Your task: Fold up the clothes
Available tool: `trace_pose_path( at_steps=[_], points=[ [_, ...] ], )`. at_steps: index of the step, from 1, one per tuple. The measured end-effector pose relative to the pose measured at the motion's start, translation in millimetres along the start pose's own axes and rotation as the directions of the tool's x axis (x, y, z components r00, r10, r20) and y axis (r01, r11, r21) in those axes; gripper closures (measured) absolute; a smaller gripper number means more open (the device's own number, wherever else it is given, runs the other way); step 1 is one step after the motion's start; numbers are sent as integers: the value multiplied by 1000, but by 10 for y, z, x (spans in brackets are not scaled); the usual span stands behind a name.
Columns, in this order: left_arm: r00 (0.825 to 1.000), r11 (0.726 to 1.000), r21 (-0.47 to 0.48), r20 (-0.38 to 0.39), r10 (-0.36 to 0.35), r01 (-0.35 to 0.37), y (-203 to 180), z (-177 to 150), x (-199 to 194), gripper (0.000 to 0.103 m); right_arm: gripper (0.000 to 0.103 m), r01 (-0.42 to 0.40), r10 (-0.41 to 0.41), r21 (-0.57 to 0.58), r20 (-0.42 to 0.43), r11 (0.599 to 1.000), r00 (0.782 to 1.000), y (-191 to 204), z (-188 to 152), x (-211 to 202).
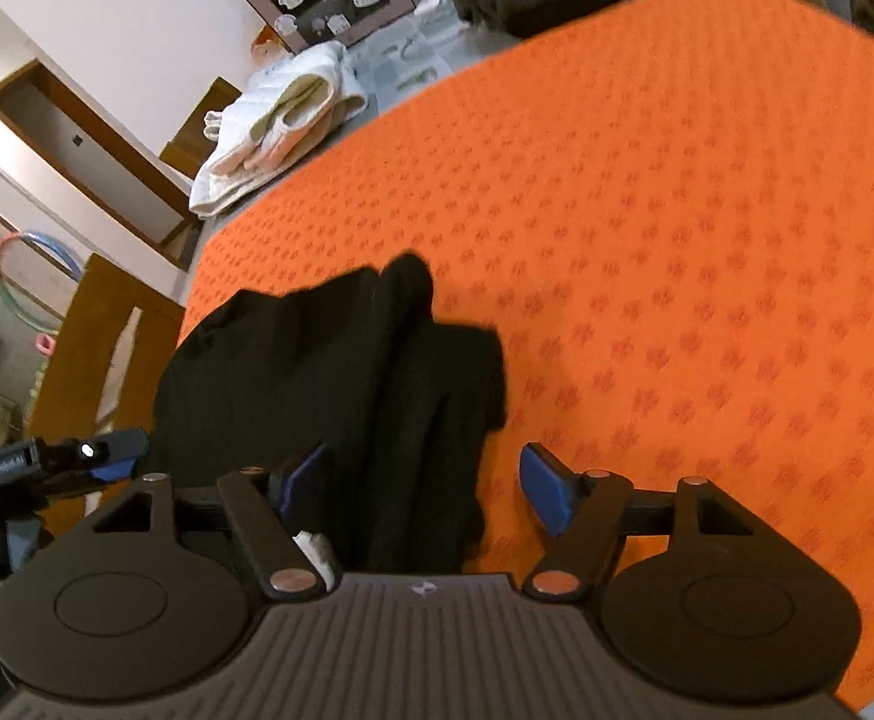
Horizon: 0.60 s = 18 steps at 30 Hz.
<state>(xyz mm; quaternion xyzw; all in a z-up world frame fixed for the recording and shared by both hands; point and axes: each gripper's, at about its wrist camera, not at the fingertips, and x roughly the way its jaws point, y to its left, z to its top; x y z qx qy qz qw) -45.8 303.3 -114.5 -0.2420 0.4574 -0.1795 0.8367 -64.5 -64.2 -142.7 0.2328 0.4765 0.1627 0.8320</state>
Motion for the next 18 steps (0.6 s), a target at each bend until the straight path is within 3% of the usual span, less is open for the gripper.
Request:
trace_pose_path(
  at_steps=[12,14,16,18],
  points=[
    [999,999,-43,-14,29,-29,-46,-94,317,27,26,-140,147,102,-65,985,987,-95,-77,328],
    [1000,998,-54,-7,14,-15,-46,-114,331,39,28,-154,162,114,-61,981,985,-106,-86,347],
    [1000,999,-53,16,2,-1,-79,-135,305,62,57,-157,164,108,-63,982,984,-91,-88,366],
    [999,999,-42,50,3,-1,-138,-160,260,72,66,-182,190,127,-48,975,981,-75,-81,353]
  ],
)
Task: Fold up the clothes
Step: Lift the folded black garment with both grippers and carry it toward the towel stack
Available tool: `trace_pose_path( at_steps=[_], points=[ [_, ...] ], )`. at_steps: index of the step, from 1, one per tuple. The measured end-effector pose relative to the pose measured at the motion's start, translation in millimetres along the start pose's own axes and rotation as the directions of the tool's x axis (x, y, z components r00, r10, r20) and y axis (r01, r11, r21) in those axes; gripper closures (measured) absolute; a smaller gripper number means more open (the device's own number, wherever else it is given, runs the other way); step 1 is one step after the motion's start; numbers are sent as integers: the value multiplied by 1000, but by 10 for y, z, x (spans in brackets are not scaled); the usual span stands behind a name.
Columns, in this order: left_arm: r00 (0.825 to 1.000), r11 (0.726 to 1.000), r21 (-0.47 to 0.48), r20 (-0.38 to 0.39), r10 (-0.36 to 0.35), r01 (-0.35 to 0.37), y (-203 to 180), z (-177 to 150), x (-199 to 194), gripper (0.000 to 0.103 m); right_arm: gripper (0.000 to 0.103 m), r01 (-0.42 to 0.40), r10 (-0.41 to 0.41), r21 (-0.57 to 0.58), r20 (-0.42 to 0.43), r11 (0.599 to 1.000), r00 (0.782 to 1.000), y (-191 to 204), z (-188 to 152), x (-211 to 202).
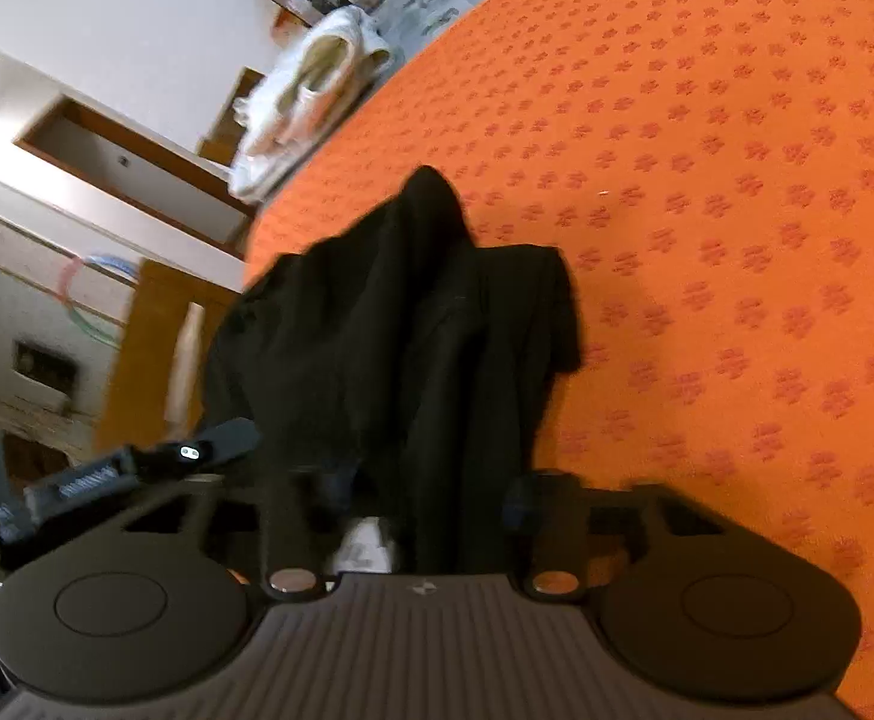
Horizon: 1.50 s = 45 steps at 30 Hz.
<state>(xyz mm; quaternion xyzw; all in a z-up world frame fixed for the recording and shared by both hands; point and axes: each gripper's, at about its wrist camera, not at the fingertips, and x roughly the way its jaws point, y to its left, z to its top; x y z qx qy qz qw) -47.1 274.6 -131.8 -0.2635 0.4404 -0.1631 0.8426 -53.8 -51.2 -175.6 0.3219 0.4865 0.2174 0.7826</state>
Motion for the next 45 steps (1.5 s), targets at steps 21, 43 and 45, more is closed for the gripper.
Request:
trace_pose_path(
  at_steps=[21,43,45],
  points=[
    [928,981,-171,342,147,-92,-1049,578,-639,76,74,-323,296,-187,-161,928,942,732,1771,-390],
    [848,993,-58,515,122,-107,-36,3947,160,76,73,-398,401,-308,-56,864,914,2095,4667,1941],
    [848,993,-57,517,117,-102,185,4175,333,76,73,-392,399,-324,-47,861,916,2100,4829,2209]
  ],
)
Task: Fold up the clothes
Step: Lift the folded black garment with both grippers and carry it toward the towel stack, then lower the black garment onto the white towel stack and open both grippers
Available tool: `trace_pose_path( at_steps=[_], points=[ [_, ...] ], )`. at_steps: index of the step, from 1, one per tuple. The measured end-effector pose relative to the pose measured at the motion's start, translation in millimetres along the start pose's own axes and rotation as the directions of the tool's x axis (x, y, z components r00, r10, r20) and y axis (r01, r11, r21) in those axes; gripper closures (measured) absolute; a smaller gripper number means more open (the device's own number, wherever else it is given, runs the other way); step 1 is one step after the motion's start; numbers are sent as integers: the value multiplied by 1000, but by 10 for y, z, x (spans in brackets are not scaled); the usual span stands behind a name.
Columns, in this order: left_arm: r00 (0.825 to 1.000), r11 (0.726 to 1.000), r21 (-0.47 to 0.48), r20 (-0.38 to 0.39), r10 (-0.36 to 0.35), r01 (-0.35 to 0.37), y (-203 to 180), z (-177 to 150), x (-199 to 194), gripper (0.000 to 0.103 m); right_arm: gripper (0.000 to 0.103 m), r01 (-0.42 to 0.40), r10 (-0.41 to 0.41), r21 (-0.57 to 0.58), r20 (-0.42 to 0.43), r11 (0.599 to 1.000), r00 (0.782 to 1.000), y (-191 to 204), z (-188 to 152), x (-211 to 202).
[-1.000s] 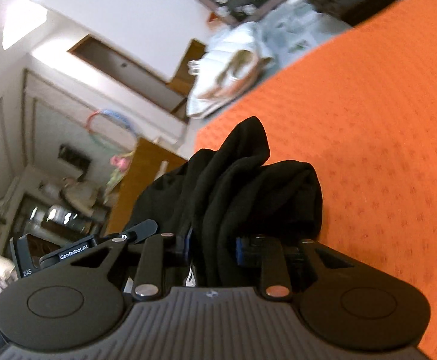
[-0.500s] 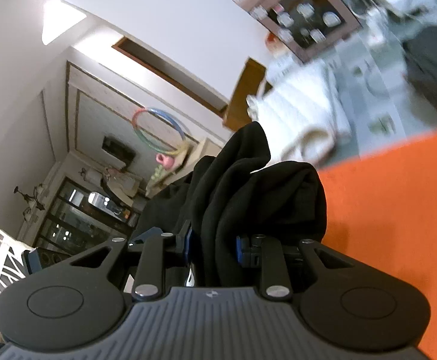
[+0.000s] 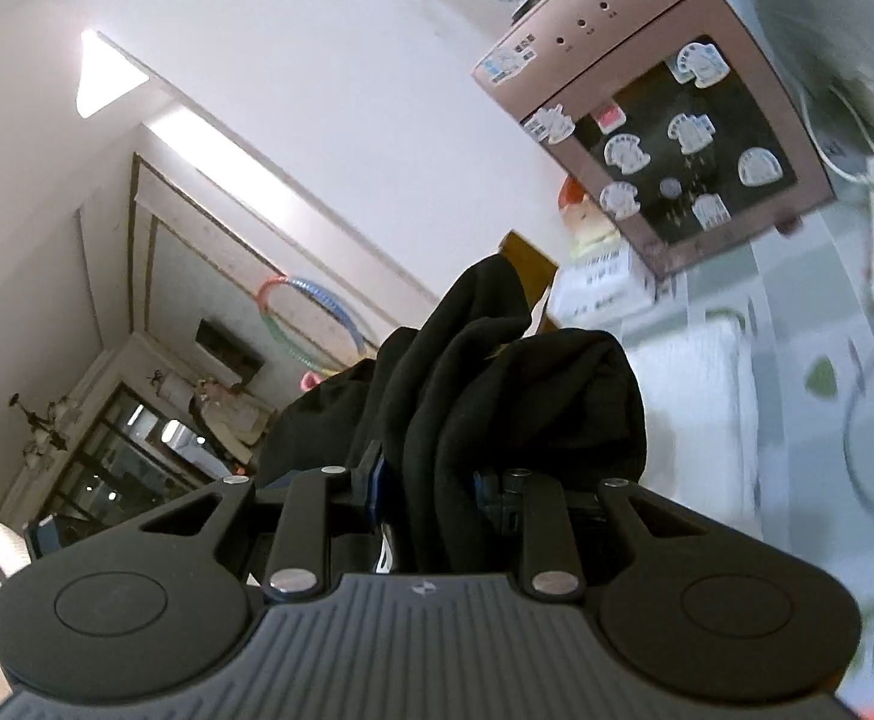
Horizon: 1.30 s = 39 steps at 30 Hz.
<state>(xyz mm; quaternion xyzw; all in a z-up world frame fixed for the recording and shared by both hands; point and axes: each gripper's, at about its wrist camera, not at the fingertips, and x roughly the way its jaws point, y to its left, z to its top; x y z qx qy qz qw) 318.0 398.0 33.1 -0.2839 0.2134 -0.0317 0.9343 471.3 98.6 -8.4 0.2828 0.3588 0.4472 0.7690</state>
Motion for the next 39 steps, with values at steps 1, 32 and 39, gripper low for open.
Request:
trace_pose_path(
  at_steps=[1,32,39],
  points=[
    [1000,1000,-1,1,-3,3,94,49,143,76,73,2,-2,-5,3,1000,1000,-92,44,117],
    [997,995,89,-51,54,-50,766,-292,500,10,39,357,-359,-192,26,914,933,-579,-241,552],
    [988,968,204,-10,152,-147,222,-362,-98,5,35,368,-371,-260,37,893,928,16,-356,41]
  ],
)
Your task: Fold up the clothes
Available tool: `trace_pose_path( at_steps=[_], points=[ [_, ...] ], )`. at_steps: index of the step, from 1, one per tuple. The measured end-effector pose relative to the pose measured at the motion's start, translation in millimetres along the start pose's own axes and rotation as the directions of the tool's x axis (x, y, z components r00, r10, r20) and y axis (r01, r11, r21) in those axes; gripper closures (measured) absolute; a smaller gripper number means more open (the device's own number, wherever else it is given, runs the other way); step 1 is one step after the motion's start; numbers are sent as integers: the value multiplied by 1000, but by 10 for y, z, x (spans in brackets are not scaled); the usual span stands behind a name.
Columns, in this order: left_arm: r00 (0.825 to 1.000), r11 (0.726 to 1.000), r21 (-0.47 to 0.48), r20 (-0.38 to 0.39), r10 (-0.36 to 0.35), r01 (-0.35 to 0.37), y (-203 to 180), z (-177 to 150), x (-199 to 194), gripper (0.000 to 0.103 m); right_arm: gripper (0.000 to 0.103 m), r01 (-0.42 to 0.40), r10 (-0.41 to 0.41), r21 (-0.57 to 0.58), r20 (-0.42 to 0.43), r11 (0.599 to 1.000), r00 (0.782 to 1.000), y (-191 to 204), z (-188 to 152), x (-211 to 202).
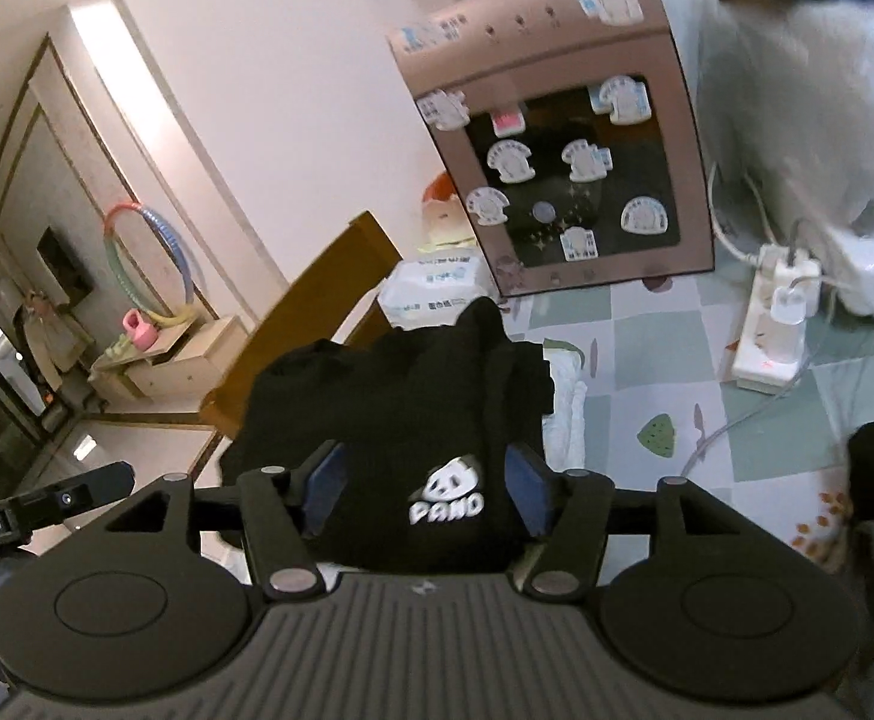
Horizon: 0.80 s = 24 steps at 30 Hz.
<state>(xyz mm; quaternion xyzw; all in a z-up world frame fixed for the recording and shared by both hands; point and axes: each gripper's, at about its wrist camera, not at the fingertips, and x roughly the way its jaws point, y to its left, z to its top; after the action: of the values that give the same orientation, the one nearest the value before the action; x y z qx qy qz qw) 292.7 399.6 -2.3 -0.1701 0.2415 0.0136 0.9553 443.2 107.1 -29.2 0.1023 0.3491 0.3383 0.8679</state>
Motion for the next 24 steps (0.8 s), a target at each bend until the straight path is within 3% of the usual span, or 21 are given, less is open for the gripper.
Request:
trace_pose_path(
  at_steps=[9,17,20,21,24],
  points=[
    [991,991,68,78,107,-112,-598,-175,-1024,0,24,27,-27,-117,-3,993,1000,533,-180,-852],
    [983,987,38,110,148,-153,-940,-455,-1725,0,12,22,-22,-174,2,985,1000,837,-515,-1574],
    [976,982,37,129,178,-184,-1063,-610,-1961,0,8,29,-27,-201,16,979,1000,912,-670,-1860],
    [973,980,38,133,187,-193,-1102,-664,-2036,0,2,32,-27,-213,26,977,999,937,-720,-1960],
    [964,971,67,150,218,-230,-1254,-822,-2241,0,0,47,-30,-250,73,967,997,1019,-872,-2276]
  ],
)
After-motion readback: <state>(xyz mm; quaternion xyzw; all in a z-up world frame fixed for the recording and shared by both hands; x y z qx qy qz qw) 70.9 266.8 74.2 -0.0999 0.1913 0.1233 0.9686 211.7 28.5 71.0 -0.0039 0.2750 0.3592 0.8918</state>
